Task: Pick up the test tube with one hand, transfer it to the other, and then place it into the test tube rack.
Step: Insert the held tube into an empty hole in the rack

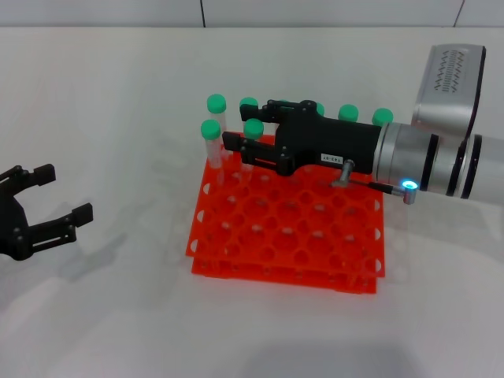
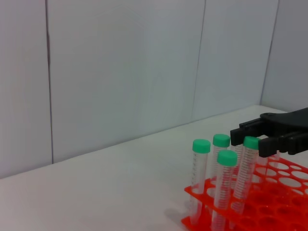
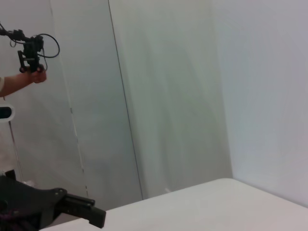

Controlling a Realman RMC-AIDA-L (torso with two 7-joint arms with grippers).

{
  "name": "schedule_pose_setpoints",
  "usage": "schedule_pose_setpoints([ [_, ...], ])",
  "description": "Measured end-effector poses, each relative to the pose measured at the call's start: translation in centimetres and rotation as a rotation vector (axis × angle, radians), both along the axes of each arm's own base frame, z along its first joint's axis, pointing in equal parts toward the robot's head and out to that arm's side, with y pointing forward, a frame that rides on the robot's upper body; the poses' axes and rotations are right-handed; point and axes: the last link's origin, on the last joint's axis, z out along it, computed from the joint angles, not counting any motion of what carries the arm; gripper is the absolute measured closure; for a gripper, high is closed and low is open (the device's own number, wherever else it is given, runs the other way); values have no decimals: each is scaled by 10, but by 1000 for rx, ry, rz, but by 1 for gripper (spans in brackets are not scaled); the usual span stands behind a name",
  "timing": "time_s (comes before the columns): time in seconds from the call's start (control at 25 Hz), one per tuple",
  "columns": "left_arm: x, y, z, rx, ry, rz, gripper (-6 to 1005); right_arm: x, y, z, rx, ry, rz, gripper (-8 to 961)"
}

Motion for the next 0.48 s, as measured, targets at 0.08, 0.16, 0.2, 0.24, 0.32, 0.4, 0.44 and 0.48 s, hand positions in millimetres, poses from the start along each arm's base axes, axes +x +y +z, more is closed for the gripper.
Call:
schedule_pose_setpoints([
  [0.08,0,0,0,0,0,0,106,-1,-1,0,-2,5,4,419],
  [0.16,0,0,0,-1,1,-2,106,-1,-1,1,-5,11,9,416],
  [0.2,0,0,0,-1,1,-2,105,-2,-2,1,-8,18,14,415],
  [0.24,0,0,0,-1,1,-4,105,-3,-4,2,-11,27,20,413],
  [0.32,0,0,0,-1,1,-5,105,-4,-5,4,-16,43,32,411],
  [0.4,0,0,0,-2,1,-5,105,-6,-6,6,-17,58,47,408],
  [0.44,0,0,0,-3,2,-5,106,-6,-6,8,-15,63,52,406],
  [0.48,1,0,0,-3,2,-6,106,-6,-5,10,-13,70,56,405],
])
